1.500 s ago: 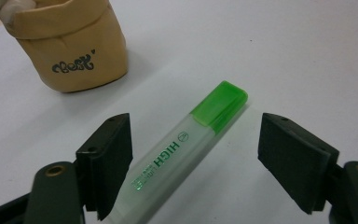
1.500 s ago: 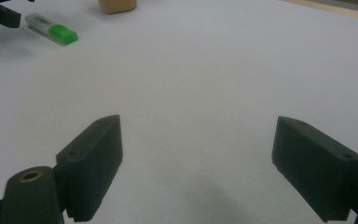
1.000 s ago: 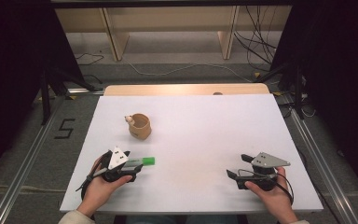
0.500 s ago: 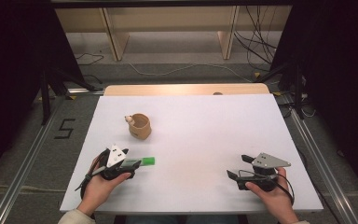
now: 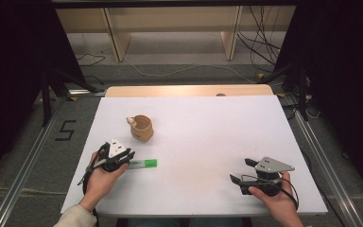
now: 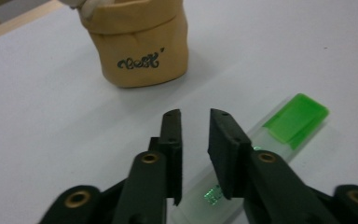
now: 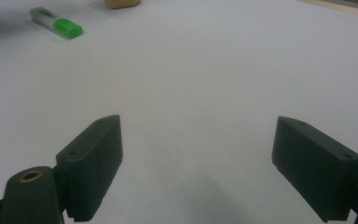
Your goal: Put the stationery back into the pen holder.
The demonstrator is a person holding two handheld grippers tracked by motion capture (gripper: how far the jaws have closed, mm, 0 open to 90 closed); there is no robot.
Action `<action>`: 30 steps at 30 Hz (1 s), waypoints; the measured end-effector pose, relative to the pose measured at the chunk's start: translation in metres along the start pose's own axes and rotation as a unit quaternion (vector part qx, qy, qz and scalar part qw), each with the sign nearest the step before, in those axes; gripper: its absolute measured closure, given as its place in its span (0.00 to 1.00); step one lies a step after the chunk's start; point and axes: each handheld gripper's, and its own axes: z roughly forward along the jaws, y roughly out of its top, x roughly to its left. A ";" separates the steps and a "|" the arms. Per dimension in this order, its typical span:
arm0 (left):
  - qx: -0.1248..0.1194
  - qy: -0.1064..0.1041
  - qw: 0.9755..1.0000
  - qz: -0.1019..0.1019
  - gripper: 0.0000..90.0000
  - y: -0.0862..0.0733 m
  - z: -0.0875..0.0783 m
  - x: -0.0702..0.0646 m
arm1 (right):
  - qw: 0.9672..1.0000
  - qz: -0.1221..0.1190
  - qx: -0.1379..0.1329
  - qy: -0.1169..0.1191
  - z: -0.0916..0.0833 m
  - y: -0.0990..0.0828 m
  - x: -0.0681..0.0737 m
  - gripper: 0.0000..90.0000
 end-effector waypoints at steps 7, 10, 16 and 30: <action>0.036 0.007 0.999 -0.031 1.00 0.004 0.013 0.019 | 1.000 0.000 0.001 -0.001 0.000 0.000 0.000 0.19; 0.066 0.003 0.997 -0.046 1.00 0.000 0.018 0.025 | 1.000 0.001 0.001 -0.001 0.000 0.000 -0.001 0.19; 0.080 -0.007 0.996 -0.037 1.00 0.000 0.018 0.019 | 1.000 0.001 0.001 -0.002 0.000 0.000 0.000 0.19; 0.110 -0.016 0.993 -0.028 1.00 -0.003 0.017 0.014 | 1.000 0.002 -0.001 -0.002 -0.001 0.000 0.000 0.19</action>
